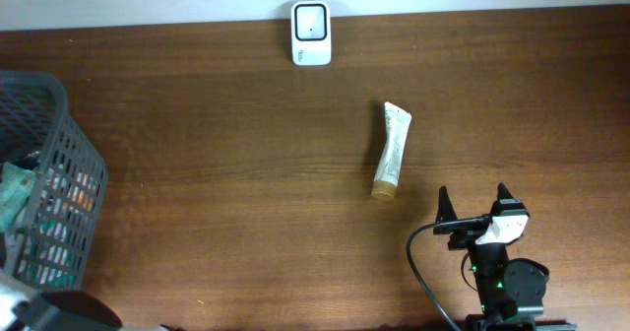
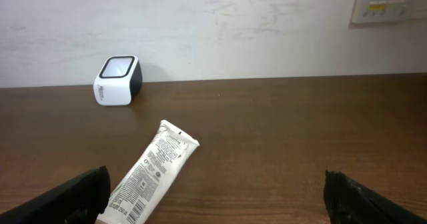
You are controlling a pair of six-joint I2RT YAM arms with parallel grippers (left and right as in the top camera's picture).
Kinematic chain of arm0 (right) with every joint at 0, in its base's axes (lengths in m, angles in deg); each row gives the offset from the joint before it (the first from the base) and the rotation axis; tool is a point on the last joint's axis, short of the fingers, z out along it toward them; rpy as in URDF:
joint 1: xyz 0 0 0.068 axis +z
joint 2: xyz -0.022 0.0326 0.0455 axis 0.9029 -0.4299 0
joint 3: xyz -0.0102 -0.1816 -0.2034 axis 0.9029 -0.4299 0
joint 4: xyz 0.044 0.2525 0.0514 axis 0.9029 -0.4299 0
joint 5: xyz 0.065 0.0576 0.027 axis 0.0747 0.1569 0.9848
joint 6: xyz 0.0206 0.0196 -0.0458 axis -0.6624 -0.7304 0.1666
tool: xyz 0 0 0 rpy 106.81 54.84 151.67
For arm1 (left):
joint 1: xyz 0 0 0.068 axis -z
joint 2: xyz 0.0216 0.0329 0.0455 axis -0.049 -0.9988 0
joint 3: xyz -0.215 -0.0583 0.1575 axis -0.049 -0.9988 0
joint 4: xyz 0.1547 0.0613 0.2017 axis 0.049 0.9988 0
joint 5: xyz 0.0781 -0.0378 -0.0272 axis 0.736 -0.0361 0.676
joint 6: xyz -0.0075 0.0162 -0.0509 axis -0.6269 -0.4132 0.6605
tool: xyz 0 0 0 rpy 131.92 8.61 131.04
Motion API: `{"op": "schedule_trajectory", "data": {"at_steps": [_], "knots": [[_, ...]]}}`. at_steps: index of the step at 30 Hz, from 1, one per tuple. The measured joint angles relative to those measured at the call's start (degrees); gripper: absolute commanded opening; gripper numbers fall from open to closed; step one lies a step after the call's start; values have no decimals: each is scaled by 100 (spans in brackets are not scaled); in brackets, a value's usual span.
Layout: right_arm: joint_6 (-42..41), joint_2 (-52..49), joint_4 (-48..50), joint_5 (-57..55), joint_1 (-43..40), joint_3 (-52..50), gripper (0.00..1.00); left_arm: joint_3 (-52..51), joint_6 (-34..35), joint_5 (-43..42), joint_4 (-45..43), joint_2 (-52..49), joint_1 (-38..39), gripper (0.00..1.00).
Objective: Scan the item barcode
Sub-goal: 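Reach the left gripper into the basket and grasp the orange tissue pack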
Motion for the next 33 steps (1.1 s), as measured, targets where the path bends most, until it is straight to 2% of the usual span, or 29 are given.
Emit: {"op": "schedule_trajectory", "data": {"at_steps": [1, 4, 8, 11, 12, 14, 19, 22, 24, 27, 31, 32, 33], "knots": [[2, 0, 0, 0, -2, 0, 98, -634, -190, -192, -282, -44, -96, 96], [0, -2, 0, 2, 0, 0, 98, -1668, -581, -481, -955, -114, -92, 97], [-2, 0, 0, 0, 0, 0, 98, -2590, -1128, -636, -1878, -122, -92, 84], [0, 0, 0, 0, 0, 0, 98, -2667, -1576, -651, -2074, -173, -92, 84], [0, 0, 0, 0, 0, 0, 98, -2667, -1668, -662, -2087, -267, -92, 79], [-2, 0, 0, 0, -2, 0, 98, -2671, -1799, -708, -2109, -503, -92, 78], [2, 0, 0, 0, 0, 0, 99, -2688, -2986, -1624, -2127, -953, -92, 80], [2, 0, 0, 0, 0, 0, 98, -2688, -3508, -1781, -2124, -966, -92, 75], [2, 0, 0, 0, -2, 0, 98, -2688, -3639, -1799, -2100, -1132, -92, 69], [-2, 0, 0, 0, 0, 0, 98, -2704, -3707, -1853, -2017, -1567, -92, 66], [2, 0, 0, 0, 0, 0, 98, -2715, -3722, -1939, -2070, -1631, -79, 59], [-2, 0, 0, 0, 0, 0, 98, -2715, -3724, -1950, -2076, -1631, -57, 57], [2, 0, 0, 0, -2, 0, 98, -2715, -3724, -1950, -2083, -1631, -7, 50]]}}
